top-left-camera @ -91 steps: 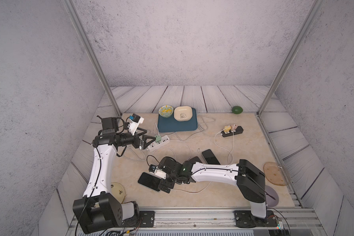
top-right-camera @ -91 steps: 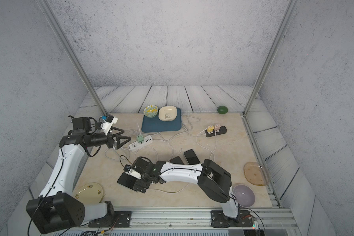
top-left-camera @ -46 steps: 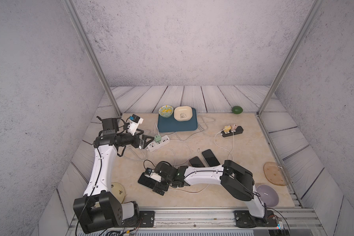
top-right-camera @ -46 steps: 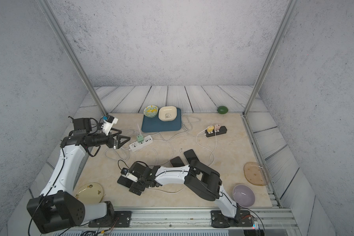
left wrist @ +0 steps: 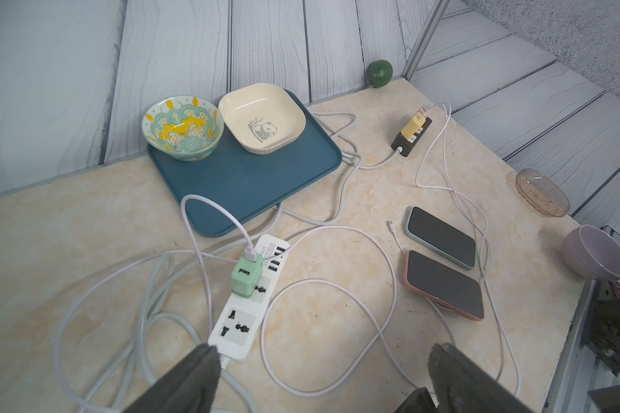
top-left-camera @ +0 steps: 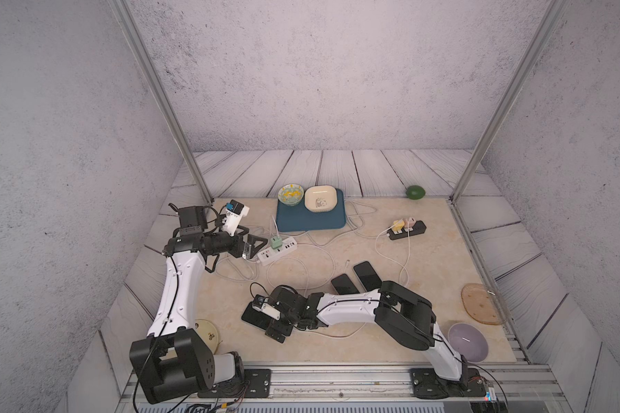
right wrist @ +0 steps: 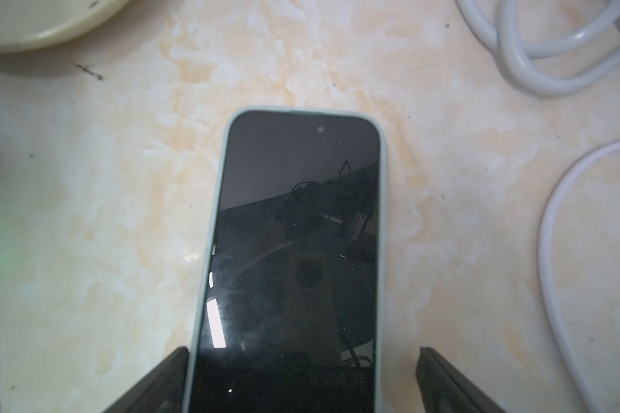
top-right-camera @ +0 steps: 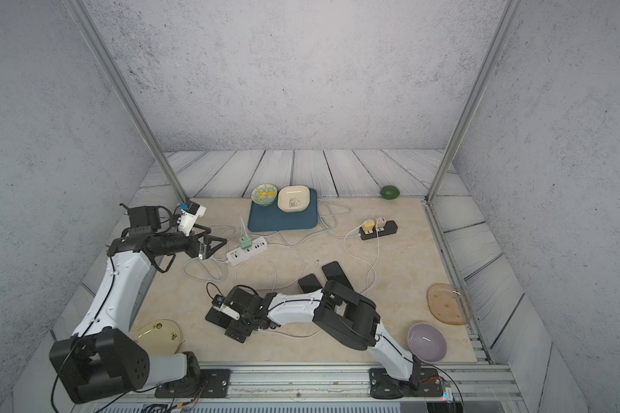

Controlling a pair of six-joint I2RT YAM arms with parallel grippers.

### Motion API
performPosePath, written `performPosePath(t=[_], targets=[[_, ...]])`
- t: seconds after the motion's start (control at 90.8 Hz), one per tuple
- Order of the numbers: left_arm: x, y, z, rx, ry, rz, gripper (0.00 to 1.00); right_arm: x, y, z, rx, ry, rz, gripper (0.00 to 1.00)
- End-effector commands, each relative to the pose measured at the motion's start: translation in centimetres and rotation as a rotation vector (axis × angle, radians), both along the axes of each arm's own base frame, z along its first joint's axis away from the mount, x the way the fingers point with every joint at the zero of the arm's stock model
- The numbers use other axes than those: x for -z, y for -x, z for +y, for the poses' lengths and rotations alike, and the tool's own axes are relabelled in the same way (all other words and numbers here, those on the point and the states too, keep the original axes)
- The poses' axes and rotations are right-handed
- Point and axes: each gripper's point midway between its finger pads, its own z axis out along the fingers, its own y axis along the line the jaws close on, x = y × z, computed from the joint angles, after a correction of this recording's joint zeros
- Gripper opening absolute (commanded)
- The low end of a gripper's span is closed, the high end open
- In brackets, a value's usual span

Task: Unplug the charging cable from the phone
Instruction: Pick up the phone at the center of the board.

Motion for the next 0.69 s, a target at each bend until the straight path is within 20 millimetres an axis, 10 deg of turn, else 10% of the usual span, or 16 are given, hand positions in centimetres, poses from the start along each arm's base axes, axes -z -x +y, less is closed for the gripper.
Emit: performPosePath(t=[0.0,0.297,0.682], targets=[[0.3,0.0,0.3,-0.008,0.010,0.012,0.98,1.9,0.0,-0.7,0.014,0.052,-0.003,0.91],[0.1,0.1,0.2,-0.003,0.020,0.011,0.98,1.0,0.0,-0.7,0.026,0.035,-0.003,0.60],[-0.2,0.3,-0.1,0.009,0.038,0.008,0.98,-5.5,-1.1,-1.3,0.070,-0.038,-0.064,0.32]])
